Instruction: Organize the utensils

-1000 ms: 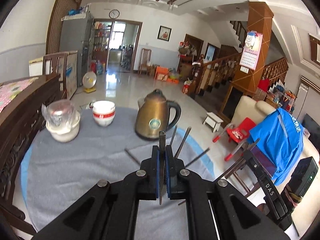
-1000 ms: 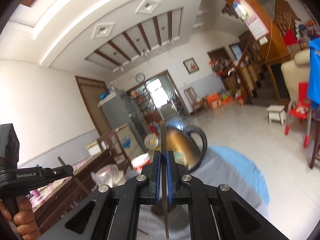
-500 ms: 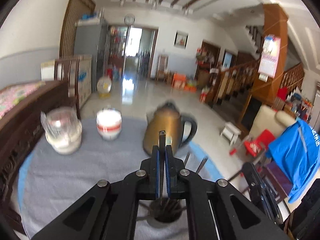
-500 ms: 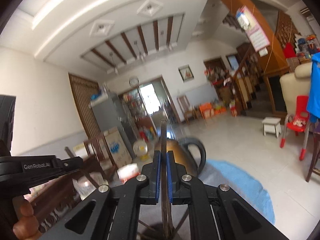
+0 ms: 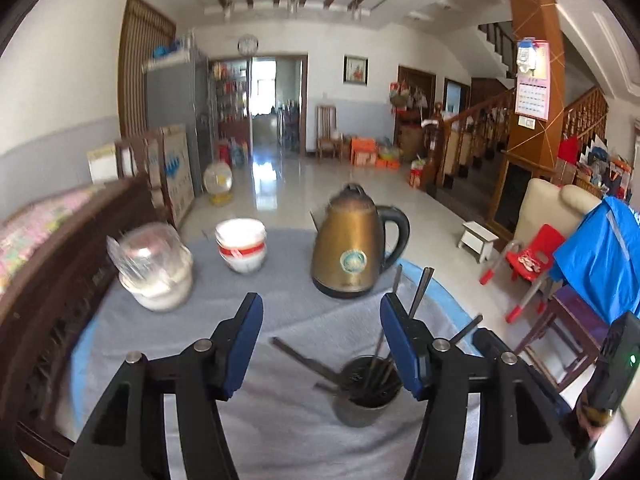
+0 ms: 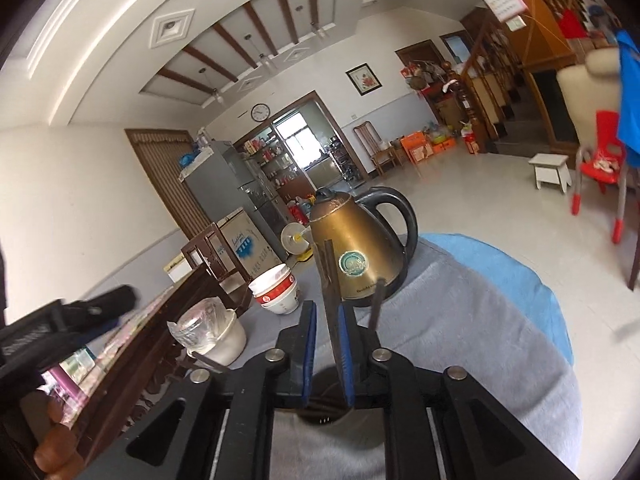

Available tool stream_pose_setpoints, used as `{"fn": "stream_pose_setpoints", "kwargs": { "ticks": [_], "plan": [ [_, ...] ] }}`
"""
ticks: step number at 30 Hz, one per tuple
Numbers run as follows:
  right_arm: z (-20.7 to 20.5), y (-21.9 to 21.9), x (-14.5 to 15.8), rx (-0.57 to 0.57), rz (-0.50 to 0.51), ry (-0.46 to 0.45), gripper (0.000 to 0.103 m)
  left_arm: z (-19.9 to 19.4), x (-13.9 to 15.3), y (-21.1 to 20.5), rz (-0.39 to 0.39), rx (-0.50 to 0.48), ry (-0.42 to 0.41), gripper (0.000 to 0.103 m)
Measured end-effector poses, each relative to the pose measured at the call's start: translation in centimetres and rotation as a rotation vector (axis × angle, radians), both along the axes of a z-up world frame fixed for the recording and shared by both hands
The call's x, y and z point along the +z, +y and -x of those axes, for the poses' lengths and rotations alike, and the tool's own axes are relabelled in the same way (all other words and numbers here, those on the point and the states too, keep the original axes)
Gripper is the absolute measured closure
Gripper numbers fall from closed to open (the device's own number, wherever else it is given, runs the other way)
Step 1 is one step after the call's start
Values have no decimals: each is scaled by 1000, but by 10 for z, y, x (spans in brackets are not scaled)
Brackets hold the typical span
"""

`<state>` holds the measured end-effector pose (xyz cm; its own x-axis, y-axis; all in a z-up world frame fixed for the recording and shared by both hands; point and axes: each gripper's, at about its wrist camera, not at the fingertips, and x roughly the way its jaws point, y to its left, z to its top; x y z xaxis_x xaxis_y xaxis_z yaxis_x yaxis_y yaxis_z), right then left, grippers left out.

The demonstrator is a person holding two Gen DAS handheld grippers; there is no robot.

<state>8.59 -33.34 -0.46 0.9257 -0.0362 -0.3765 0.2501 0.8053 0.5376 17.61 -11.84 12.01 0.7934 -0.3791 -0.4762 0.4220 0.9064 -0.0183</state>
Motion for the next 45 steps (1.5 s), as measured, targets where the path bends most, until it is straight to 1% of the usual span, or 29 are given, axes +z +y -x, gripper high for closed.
{"fn": "stream_pose_setpoints", "kwargs": {
  "ticks": [2,3,4,5,6,7,10,11,14,17,23,27,32,40,45],
  "plan": [
    [14,0,0,-6,-15,-6,78,15,5,13,-30,6,-27,29],
    [21,0,0,-13,-22,-11,69,22,5,19,-38,10,-35,26],
    [32,1,0,-24,-34,-20,54,28,5,25,-47,16,-41,25],
    [38,3,1,-29,-41,-30,45,36,3,33,-60,27,-43,20],
    [47,4,0,-38,-45,-42,43,44,0,38,-75,30,-39,17],
    [58,7,2,-46,-39,-45,43,51,-3,42,-94,29,-33,17],
    [72,17,9,-46,-11,-34,43,73,-15,51,-156,27,-28,16],
    [78,21,12,-39,-3,-31,43,80,-19,54,-168,31,-27,13],
    [95,36,23,-23,44,-4,43,98,-27,63,-176,27,-9,10],
    [116,51,36,-22,88,4,43,112,-31,70,-200,58,-3,9],
    [153,78,53,-1,170,29,43,129,-29,87,-226,107,-30,6],
    [170,95,59,13,199,38,42,135,-28,98,-234,131,-41,6],
    [180,111,60,32,210,48,40,143,-29,109,-259,160,-68,6],
    [179,133,65,45,219,60,40,153,-25,125,-276,192,-108,5],
    [183,143,65,41,231,78,40,157,-24,131,-281,200,-117,5]
  ]
}}
